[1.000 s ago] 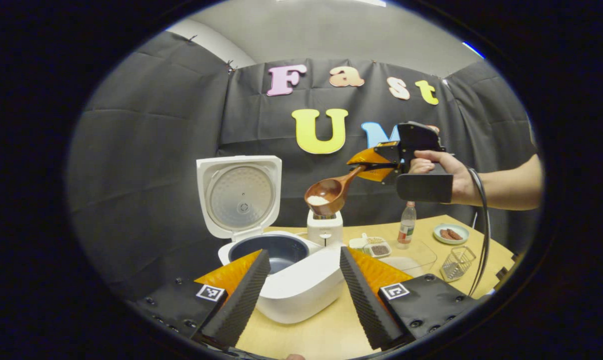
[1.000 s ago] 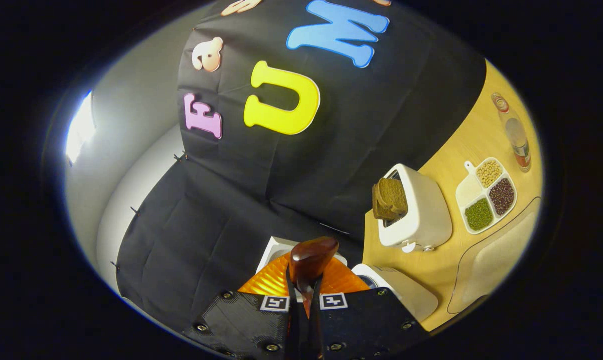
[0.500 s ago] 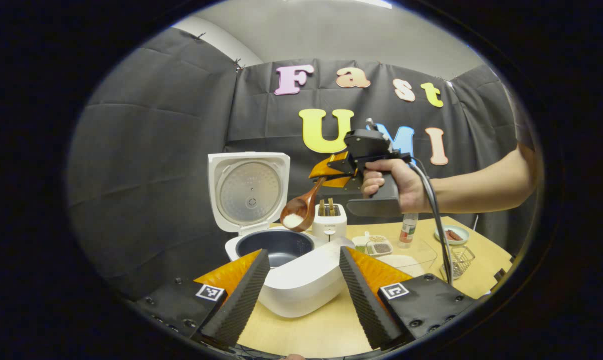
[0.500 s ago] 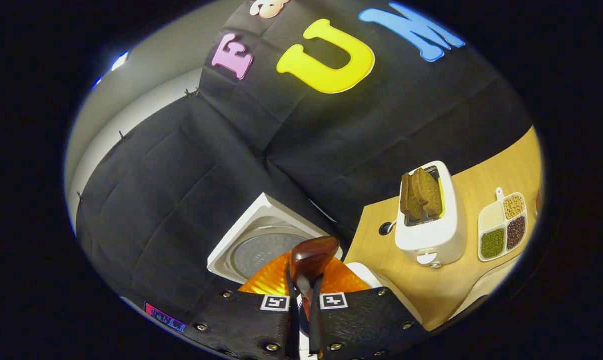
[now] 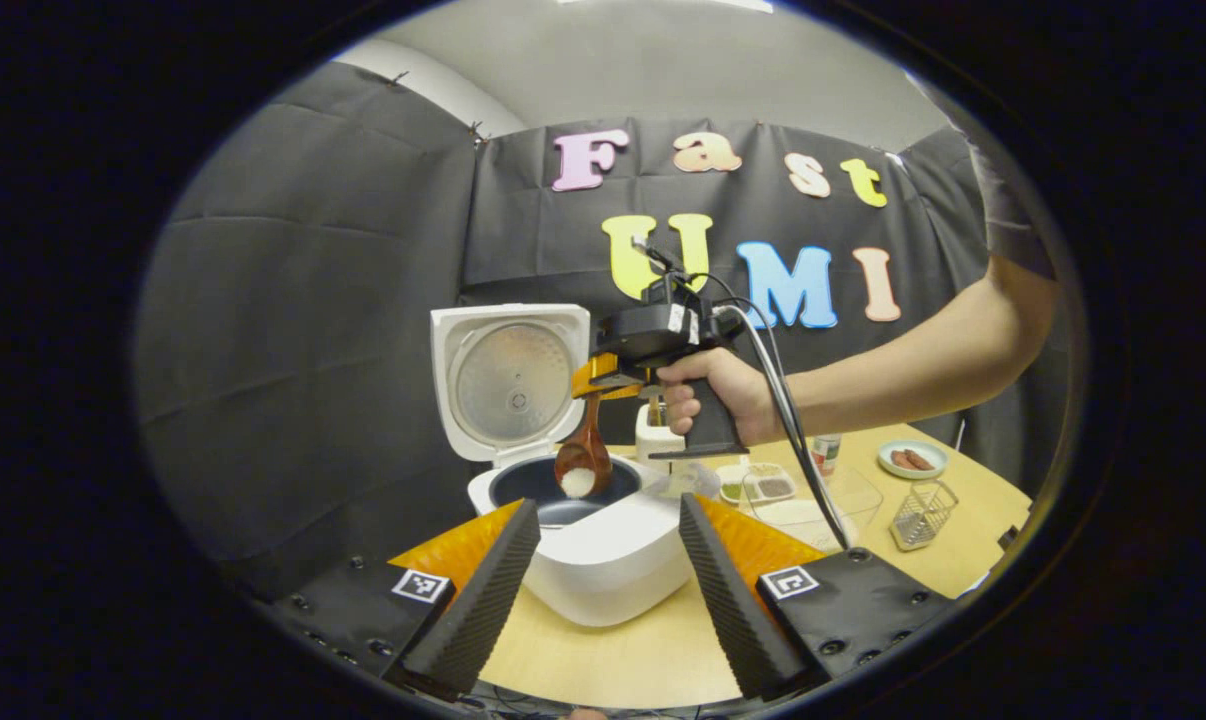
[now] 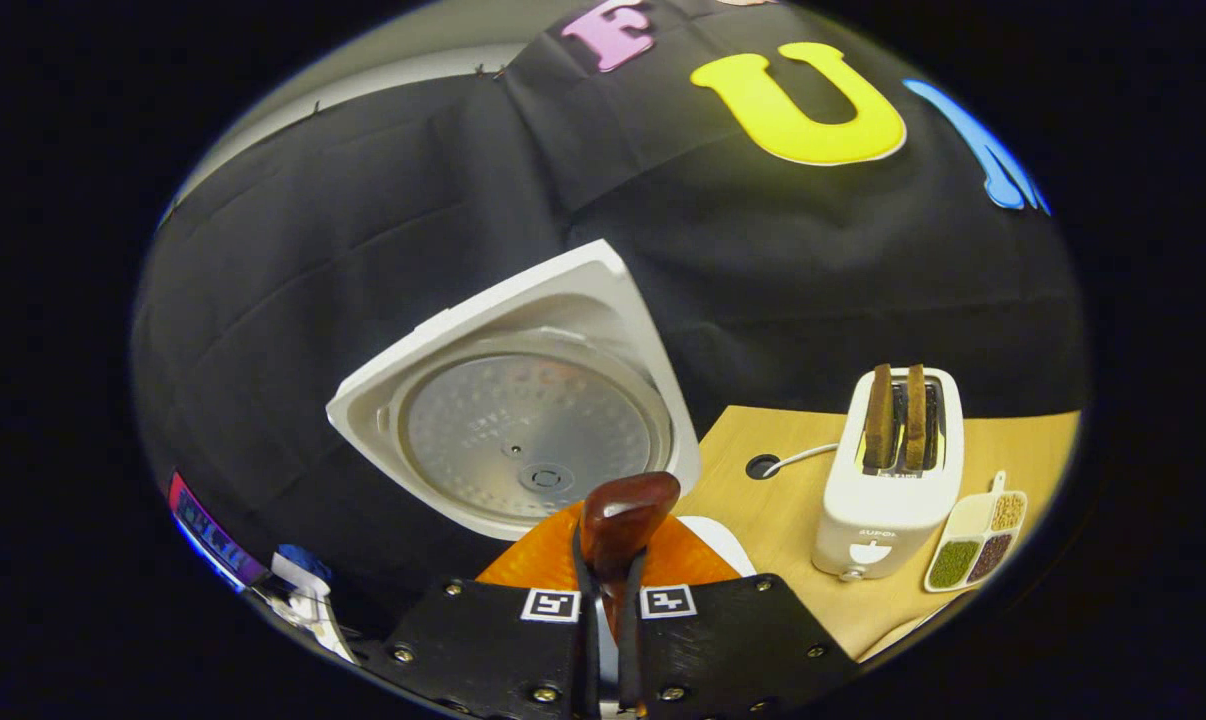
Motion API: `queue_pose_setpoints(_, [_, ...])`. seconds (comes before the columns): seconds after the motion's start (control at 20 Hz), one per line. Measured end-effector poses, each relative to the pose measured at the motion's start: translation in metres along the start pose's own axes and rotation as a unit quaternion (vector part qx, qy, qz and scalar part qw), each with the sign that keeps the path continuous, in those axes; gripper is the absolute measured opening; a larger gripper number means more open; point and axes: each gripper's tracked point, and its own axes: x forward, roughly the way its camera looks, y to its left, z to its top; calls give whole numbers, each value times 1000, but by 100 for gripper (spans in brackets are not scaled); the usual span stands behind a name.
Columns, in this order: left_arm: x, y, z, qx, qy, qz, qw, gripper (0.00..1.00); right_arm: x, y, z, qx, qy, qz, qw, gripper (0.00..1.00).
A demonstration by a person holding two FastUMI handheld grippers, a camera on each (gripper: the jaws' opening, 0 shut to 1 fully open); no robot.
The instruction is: Close the left gripper, press the button to open the rice cooker; take a wooden spoon from the chopstick holder with the right hand, scoop a spoonful of rice and pour it into the rice cooker, then put the wooden spoon back into the chopstick holder.
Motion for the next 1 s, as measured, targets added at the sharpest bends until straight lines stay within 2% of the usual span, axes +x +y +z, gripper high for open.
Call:
queue_pose_setpoints(0.2, [-4,4,-2,-10,0,17,1000,98,18,16,-19,-97,21,1,995,7])
queue_pose_setpoints(0.4, [-8,14,-13,-1,14,36,999,98,19,38,-26,-209,27,19,977,7])
queue_pose_setpoints(0.5, [-11,13,-15,-5,17,40,999,97,19,56,-36,-267,33,41,962,8])
queue_pose_setpoints(0.7, [-15,10,-13,-3,17,48,999,98,7,82,-51,-406,28,72,911,8])
queue_pose_setpoints(0.75, [-17,11,-15,-1,17,49,999,98,2,86,-54,-418,25,77,905,8])
queue_pose_setpoints(0.85, [-17,10,-16,-1,21,46,999,98,-2,88,-49,-408,17,85,909,8])
queue_pose_setpoints(1.0, [-22,6,-11,-3,14,43,999,97,-15,86,-28,-355,-5,83,931,8])
